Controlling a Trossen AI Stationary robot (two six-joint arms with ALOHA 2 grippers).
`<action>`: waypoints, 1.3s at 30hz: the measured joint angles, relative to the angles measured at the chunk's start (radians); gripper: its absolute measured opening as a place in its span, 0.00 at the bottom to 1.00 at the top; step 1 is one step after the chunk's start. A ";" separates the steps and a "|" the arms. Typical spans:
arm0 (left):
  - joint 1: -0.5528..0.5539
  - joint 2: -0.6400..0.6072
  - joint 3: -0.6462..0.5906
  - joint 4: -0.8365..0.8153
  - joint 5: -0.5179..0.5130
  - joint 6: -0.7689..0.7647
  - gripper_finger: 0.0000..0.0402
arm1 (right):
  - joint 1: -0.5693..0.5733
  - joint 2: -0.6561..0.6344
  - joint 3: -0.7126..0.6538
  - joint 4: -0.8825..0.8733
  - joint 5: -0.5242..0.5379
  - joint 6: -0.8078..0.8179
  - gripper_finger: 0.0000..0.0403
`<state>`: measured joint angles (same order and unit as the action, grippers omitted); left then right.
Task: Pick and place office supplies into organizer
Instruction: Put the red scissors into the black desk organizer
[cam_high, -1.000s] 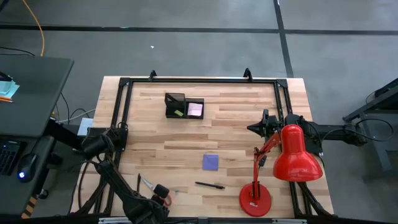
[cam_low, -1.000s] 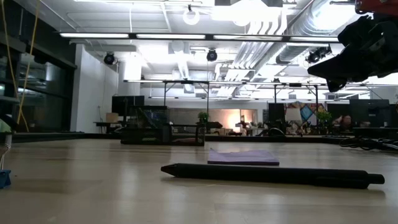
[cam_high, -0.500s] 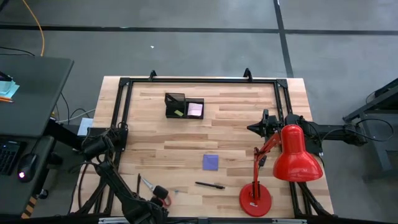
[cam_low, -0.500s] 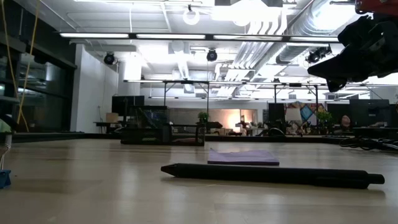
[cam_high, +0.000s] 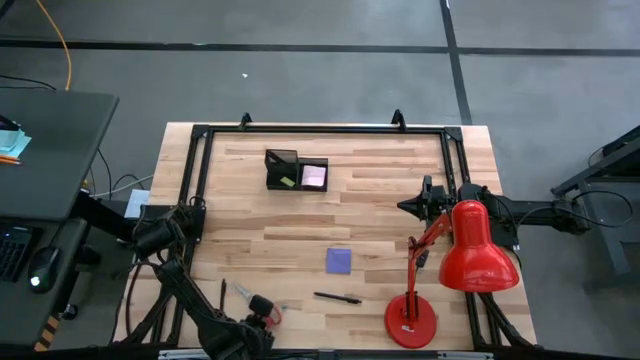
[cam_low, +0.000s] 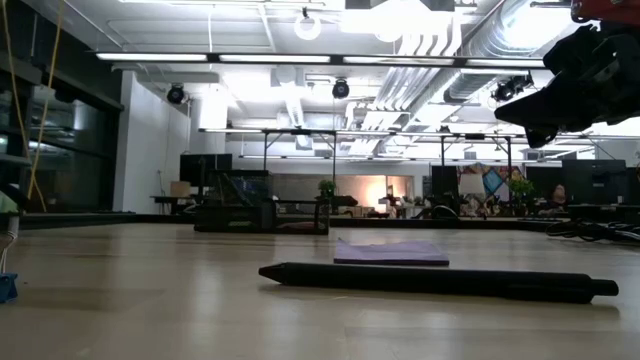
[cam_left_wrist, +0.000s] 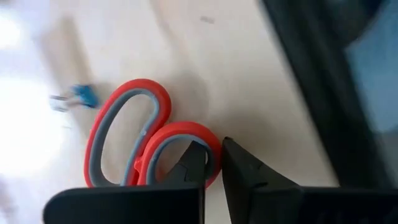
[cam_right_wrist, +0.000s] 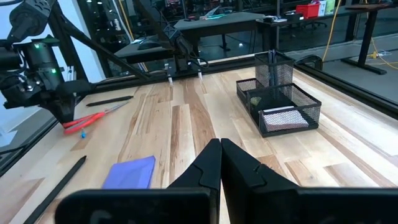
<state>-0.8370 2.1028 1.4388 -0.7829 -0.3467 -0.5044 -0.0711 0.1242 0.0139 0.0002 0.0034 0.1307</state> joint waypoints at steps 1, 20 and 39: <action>0.006 0.001 0.000 0.000 -0.020 -0.001 0.03 | 0.000 0.000 0.000 0.000 0.000 0.000 0.01; 0.033 -0.006 0.194 -0.268 -0.238 -0.001 0.02 | 0.000 0.000 0.000 0.000 0.000 0.000 0.01; -0.006 -0.121 0.135 -0.379 -0.396 -0.160 0.01 | 0.000 0.000 0.000 0.000 0.000 0.000 0.01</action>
<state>-0.8429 1.9814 1.5736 -1.1623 -0.7424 -0.6643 -0.0712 0.1244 0.0139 0.0002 0.0033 0.1304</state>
